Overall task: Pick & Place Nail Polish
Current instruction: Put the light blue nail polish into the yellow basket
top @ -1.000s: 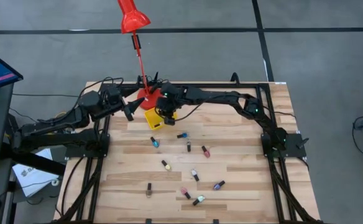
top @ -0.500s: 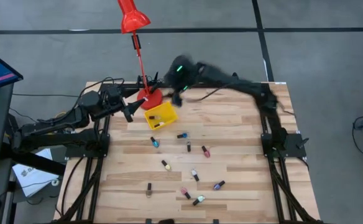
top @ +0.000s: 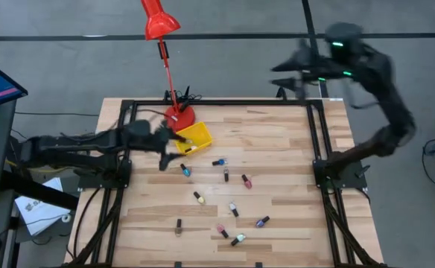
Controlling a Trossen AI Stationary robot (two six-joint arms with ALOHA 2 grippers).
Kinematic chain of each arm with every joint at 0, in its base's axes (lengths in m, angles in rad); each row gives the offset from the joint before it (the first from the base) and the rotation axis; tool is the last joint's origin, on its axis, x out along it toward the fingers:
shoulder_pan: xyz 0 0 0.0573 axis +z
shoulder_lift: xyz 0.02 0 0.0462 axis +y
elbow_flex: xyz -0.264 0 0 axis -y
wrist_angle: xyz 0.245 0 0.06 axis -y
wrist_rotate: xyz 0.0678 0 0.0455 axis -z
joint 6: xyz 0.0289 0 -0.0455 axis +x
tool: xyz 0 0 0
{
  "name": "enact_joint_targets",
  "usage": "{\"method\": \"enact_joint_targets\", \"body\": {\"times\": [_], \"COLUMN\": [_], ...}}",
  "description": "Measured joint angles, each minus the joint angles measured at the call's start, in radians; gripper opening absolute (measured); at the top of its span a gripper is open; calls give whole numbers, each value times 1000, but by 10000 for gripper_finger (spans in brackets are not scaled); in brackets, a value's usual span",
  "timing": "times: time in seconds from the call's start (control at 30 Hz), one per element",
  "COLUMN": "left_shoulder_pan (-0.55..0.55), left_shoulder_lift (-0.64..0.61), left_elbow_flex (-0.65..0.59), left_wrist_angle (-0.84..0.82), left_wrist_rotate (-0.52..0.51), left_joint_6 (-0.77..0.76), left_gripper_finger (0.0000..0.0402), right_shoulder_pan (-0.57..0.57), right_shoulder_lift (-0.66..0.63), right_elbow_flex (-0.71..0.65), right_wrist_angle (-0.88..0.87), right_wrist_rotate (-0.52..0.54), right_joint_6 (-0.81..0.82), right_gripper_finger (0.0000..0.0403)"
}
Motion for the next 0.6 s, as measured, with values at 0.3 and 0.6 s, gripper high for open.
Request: {"method": "enact_joint_targets", "body": {"times": [0.3, 0.6], "left_shoulder_pan": [-54, -50], "left_shoulder_lift": [280, 422], "left_elbow_flex": [0, 0], "left_wrist_angle": [0, 3], "left_wrist_rotate": [69, 145], "left_joint_6": [183, 243], "left_gripper_finger": [289, 289], "right_shoulder_pan": [1, 0], "right_shoulder_lift": [-308, -560], "right_elbow_flex": [-114, -340], "right_wrist_angle": [-29, 48], "right_wrist_rotate": [0, 11], "right_joint_6": [171, 391], "right_gripper_finger": [170, 159]}}
